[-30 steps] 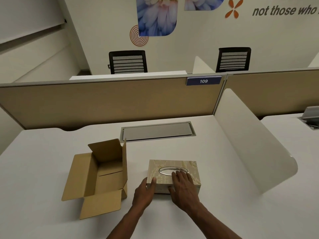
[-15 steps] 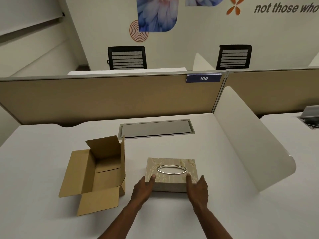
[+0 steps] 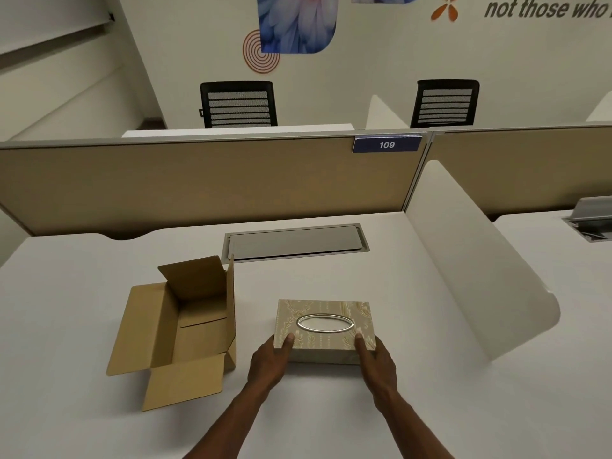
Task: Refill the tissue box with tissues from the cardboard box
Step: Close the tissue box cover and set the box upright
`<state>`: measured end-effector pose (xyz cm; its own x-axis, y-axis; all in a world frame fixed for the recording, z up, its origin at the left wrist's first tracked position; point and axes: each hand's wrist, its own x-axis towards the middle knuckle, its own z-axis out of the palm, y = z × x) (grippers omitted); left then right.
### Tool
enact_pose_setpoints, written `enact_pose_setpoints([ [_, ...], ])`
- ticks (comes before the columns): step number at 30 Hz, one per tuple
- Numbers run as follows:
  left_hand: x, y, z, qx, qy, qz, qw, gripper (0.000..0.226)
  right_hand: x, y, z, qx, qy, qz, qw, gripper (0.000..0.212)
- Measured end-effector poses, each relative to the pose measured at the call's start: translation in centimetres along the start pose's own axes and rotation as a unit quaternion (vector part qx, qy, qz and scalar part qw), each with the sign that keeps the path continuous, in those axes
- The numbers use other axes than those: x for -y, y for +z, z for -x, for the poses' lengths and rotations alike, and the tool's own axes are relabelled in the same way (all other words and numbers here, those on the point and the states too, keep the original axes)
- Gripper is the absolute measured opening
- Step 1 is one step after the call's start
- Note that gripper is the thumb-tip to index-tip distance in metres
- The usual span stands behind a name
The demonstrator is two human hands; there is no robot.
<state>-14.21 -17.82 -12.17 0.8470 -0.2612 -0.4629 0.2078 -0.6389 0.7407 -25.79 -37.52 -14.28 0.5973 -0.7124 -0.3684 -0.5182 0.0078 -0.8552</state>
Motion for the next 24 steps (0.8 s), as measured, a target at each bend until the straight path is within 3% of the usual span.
enact_pose_setpoints([
  [24, 0.43, -0.17, -0.14, 0.013, 0.009, -0.007, 1.000, 0.063, -0.33, -0.48, -0.38, 0.037, -0.010, -0.027, 0.999, 0.039],
])
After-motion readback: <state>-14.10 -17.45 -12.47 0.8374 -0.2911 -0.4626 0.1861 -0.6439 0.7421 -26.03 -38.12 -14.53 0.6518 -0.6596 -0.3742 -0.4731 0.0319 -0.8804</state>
